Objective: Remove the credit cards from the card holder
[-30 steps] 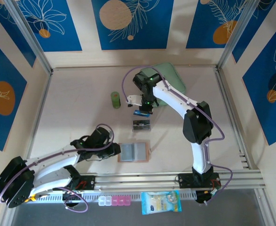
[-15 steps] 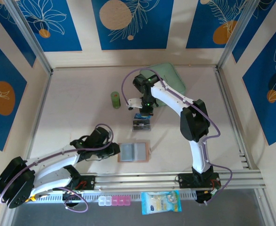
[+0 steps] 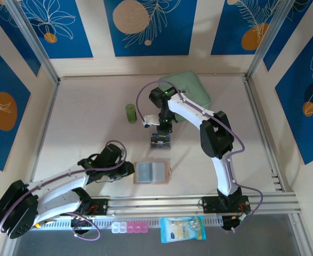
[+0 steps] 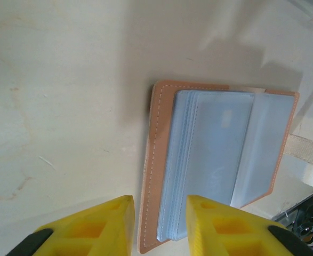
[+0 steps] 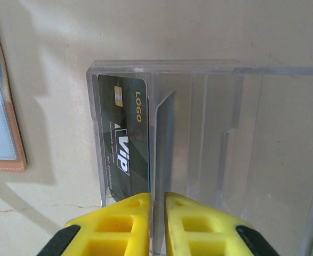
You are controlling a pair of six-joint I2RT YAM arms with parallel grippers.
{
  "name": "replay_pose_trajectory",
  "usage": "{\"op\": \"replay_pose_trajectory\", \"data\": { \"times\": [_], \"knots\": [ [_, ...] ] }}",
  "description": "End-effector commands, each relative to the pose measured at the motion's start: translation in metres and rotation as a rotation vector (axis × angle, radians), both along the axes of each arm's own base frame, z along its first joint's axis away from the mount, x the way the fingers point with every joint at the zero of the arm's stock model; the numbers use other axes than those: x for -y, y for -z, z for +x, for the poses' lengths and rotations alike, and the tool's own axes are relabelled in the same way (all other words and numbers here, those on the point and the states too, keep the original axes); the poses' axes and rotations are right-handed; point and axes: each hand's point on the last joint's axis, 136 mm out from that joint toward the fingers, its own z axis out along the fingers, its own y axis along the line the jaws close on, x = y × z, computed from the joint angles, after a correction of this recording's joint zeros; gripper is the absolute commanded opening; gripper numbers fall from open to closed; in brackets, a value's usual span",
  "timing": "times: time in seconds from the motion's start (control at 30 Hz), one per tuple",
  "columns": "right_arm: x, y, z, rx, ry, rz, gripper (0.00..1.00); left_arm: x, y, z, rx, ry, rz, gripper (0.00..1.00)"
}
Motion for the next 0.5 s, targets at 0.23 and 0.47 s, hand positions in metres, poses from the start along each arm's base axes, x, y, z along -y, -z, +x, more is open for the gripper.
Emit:
{"op": "replay_pose_trajectory", "data": {
  "times": [0.23, 0.47],
  "knots": [
    [0.003, -0.036, 0.034, 0.199, 0.053, 0.037, 0.20, -0.005, 0.005, -0.004, -0.019, -0.004, 0.007, 0.31],
    [0.000, -0.044, 0.046, 0.274, 0.082, 0.066, 0.16, -0.006, 0.006, -0.004, -0.023, -0.008, 0.002, 0.31]
  ]
}}
